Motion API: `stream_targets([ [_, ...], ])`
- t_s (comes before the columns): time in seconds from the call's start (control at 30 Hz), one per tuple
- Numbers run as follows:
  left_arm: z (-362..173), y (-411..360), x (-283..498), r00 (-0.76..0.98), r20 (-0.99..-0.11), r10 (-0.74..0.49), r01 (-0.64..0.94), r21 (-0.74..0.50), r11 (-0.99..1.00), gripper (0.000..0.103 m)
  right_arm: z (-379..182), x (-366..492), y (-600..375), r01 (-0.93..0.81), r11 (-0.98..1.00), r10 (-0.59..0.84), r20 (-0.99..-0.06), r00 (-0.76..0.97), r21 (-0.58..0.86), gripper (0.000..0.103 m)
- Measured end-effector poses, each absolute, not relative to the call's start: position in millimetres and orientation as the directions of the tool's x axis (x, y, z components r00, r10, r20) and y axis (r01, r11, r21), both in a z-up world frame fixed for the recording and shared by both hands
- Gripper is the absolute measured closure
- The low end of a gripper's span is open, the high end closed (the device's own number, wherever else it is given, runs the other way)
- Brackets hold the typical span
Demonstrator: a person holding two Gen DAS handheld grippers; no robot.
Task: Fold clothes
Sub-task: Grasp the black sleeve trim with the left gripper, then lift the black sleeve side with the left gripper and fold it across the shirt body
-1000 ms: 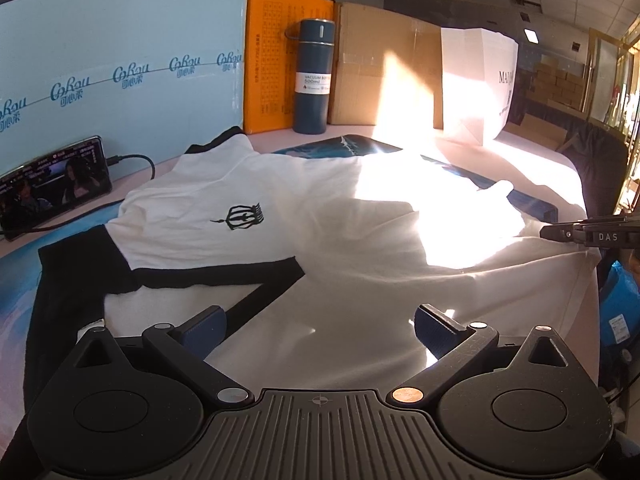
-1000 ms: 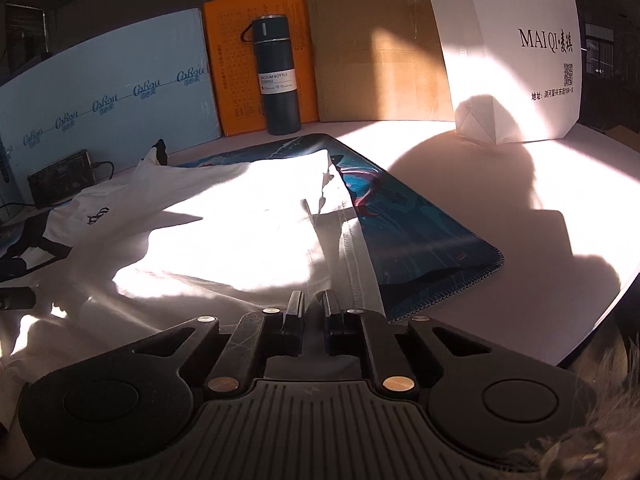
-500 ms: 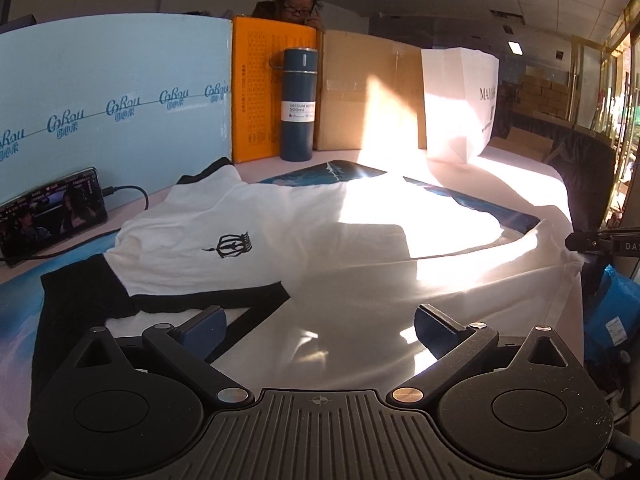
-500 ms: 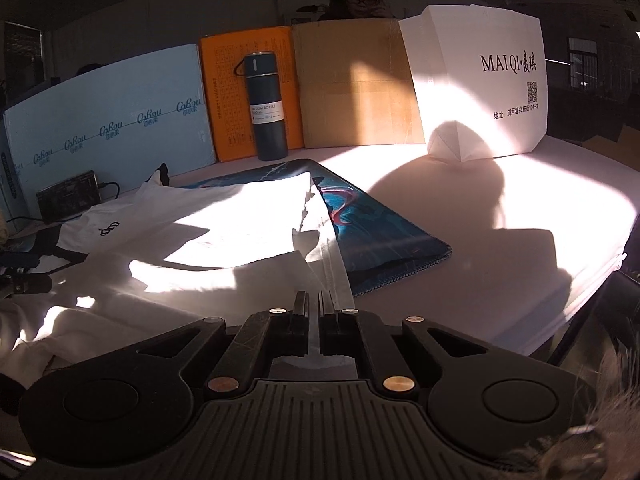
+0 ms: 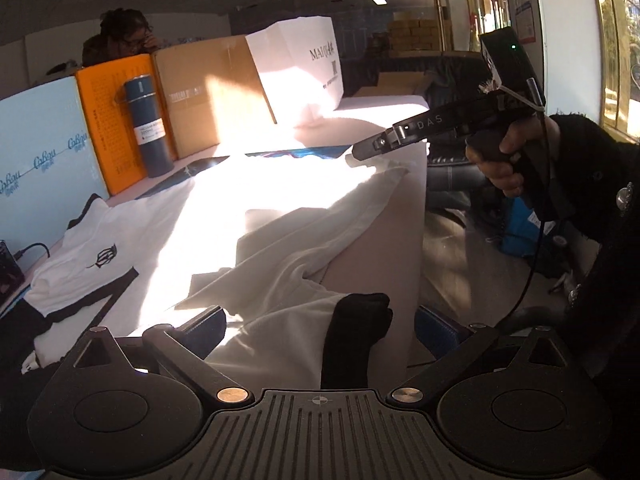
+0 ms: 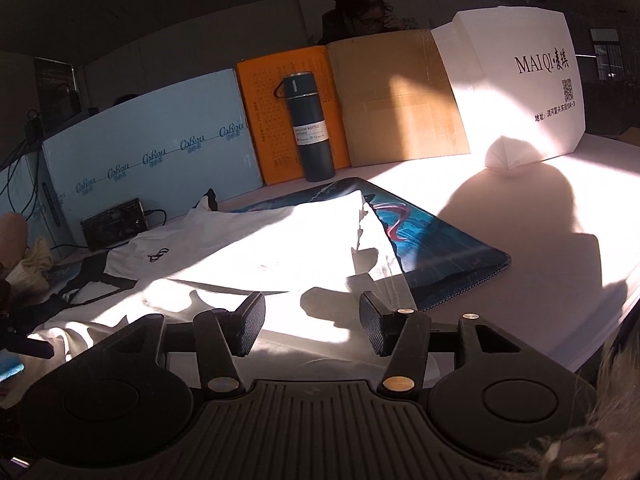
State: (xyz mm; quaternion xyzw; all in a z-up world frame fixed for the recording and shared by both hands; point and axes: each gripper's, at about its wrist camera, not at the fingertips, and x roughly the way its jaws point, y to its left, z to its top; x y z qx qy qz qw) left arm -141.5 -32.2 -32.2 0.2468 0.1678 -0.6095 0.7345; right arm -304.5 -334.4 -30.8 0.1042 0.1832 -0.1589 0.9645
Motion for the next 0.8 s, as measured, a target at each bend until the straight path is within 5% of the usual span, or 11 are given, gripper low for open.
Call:
stream_targets([
  [0.07,-35.3,-28.2,-147.3,0.265,-0.538,-0.800,0.962,0.204,0.181,0.001,-32.5,-306.2,-316.4,0.279,0.960,-0.245,-0.385,0.890,0.032,0.020],
  [0.13,-40.1,-28.1,-154.2,0.334,-0.533,-0.778,0.938,0.269,0.219,0.001,-34.2,-305.4,-305.7,0.203,0.979,-0.190,-0.389,0.902,-0.007,0.017],
  [0.33,-32.5,-21.4,-144.3,0.440,-0.466,-0.768,0.898,0.235,0.371,0.001,-38.5,-298.1,-273.5,-0.051,0.994,0.005,-0.417,0.909,-0.098,0.015],
  [0.53,-20.6,-9.5,-116.6,0.411,-0.418,-0.810,0.897,0.024,0.442,0.001,-45.2,-268.0,-233.5,-0.313,0.937,0.211,-0.460,0.863,-0.158,0.014],
  [0.8,-22.6,18.2,-129.7,0.329,-0.387,-0.861,0.941,0.057,0.334,0.001,-47.7,-221.7,-234.9,-0.351,0.934,0.300,-0.384,0.873,-0.067,0.015],
])
